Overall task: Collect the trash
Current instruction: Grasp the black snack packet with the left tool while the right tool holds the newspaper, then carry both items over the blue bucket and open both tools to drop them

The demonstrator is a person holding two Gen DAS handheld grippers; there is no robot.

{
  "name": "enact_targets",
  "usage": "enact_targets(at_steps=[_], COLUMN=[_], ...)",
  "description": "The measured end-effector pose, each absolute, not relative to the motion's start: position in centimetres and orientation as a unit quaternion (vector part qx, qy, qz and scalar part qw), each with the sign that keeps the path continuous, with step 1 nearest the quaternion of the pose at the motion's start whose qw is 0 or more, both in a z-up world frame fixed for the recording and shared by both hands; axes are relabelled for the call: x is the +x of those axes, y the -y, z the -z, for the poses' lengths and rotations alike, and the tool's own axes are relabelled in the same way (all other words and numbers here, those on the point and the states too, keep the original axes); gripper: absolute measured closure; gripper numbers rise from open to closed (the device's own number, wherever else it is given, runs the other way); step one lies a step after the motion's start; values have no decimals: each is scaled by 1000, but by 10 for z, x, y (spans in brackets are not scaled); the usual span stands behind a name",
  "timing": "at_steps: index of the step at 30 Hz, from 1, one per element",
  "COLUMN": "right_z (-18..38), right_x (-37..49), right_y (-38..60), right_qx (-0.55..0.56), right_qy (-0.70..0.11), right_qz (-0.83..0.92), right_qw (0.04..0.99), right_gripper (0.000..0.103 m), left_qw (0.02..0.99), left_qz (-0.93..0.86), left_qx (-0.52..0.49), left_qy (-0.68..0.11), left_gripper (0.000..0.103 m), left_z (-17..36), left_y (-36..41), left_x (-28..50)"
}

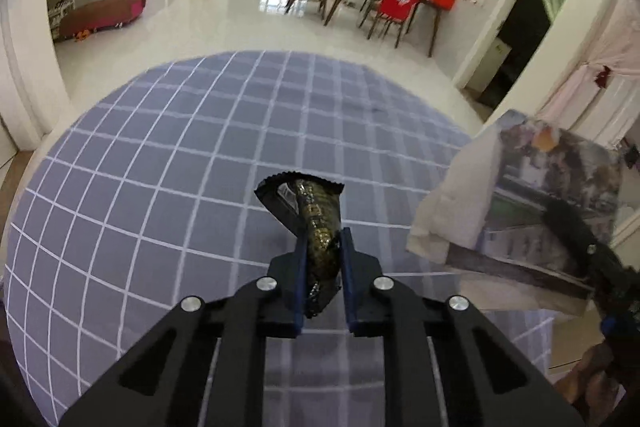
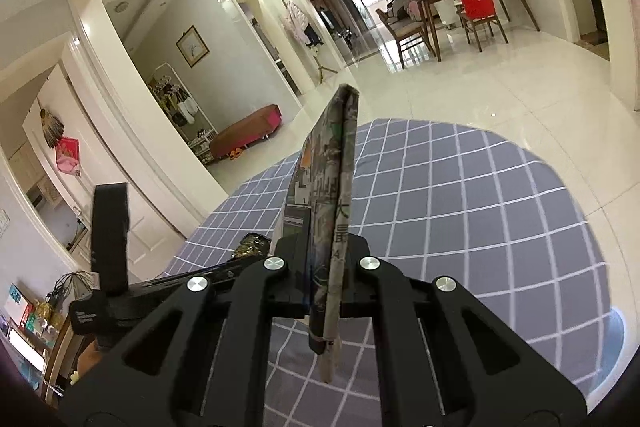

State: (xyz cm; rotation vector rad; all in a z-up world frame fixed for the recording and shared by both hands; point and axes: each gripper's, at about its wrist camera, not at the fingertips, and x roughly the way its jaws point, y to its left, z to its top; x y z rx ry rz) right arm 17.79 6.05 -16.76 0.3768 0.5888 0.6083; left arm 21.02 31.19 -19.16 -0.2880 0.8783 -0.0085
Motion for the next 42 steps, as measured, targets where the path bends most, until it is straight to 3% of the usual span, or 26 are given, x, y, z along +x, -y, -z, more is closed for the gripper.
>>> enact_targets(at_steps=[14, 25, 34, 35, 37, 38, 39, 42], right_z=[153, 200, 260, 267, 287, 295, 309, 333], right_x=[121, 85, 100, 104, 116, 123, 130, 135], right_y=[89, 226, 276, 281, 285, 287, 290, 298], right_qx=[212, 243, 287, 290, 288, 288, 290, 307], right_qy=[-226, -230, -259, -262, -279, -290, -309, -344], right_qz=[-188, -44, 3, 5, 15, 17, 25, 33], right_qw=[932, 941, 922, 920, 916, 912, 905, 887], right_gripper=[96, 95, 91, 89, 73, 50, 44, 44], left_qw=[909, 870, 845, 842, 836, 834, 830, 824], left_qz=[132, 249, 273, 273, 272, 272, 270, 269], left_qx=[-67, -17, 24, 24, 27, 30, 32, 37], left_qy=[-391, -426, -459, -465, -475, -480, -486, -497], left_gripper=[89, 89, 89, 89, 89, 88, 89, 89], left_z=[140, 178, 227, 233, 245, 250, 256, 267], left_y=[-137, 28, 103, 108, 113, 116, 119, 121], left_x=[192, 209, 241, 244, 249, 250, 252, 255])
